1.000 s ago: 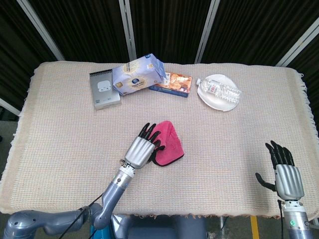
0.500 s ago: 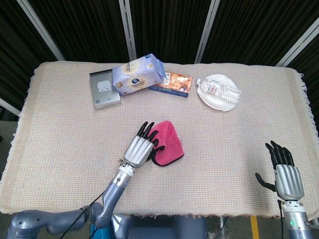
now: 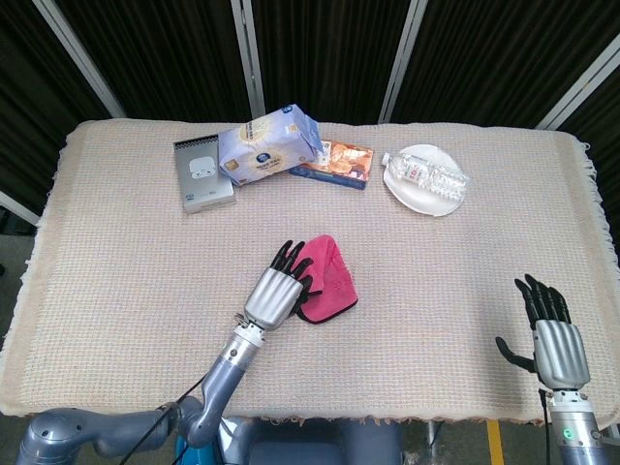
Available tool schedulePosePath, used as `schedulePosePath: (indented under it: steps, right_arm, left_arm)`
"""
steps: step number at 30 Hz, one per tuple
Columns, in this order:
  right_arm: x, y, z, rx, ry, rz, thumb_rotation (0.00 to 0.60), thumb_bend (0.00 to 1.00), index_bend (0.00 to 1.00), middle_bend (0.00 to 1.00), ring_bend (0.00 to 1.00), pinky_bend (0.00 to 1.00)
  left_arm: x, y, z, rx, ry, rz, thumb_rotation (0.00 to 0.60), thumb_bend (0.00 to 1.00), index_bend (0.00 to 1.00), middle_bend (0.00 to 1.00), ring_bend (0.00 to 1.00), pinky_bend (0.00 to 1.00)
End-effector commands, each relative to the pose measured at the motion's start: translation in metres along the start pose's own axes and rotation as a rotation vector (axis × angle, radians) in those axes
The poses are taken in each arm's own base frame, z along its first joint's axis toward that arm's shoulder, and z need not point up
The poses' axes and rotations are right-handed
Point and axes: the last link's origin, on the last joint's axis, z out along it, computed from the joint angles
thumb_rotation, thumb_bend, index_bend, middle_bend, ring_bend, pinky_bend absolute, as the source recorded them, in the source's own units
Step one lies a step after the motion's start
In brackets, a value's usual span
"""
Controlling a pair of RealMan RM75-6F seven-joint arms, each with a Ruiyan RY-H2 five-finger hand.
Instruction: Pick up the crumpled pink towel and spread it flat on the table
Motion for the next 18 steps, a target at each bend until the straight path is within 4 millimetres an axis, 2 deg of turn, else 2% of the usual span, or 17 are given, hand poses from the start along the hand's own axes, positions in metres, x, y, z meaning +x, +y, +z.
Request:
schedulePosePath:
  steps: [1,9,15,18]
  right_arm:
    - [0.0,0.0,0.0,-0.001,-0.002,-0.001,0.6,0.27,0.0,0.0,0.0,0.0]
    - [-0.003,0.001,0.001,-0.012,-0.018,-0.006,0.6,0.27,0.0,0.0,0.0,0.0]
    - [-0.006,0.001,0.006,-0.023,-0.031,-0.001,0.6,0.27,0.0,0.0,0.0,0.0]
    - [-0.007,-0.002,0.013,-0.027,-0.032,0.018,0.6,0.27,0.0,0.0,0.0,0.0]
  left_arm:
    - [0.003,-0.004,0.0,0.005,0.007,0.004,0.6,0.49,0.54,0.24,0.01,0.05]
    - [0.023,-0.009,0.011,0.005,0.037,-0.009,0.6,0.49,0.54,0.24,0.01,0.05]
    - [0.051,0.005,0.036,-0.018,0.063,-0.043,0.6,0.49,0.54,0.24,0.01,0.05]
    - [0.068,0.018,0.055,-0.036,0.075,-0.054,0.6,0.49,0.54,0.24,0.01,0.05]
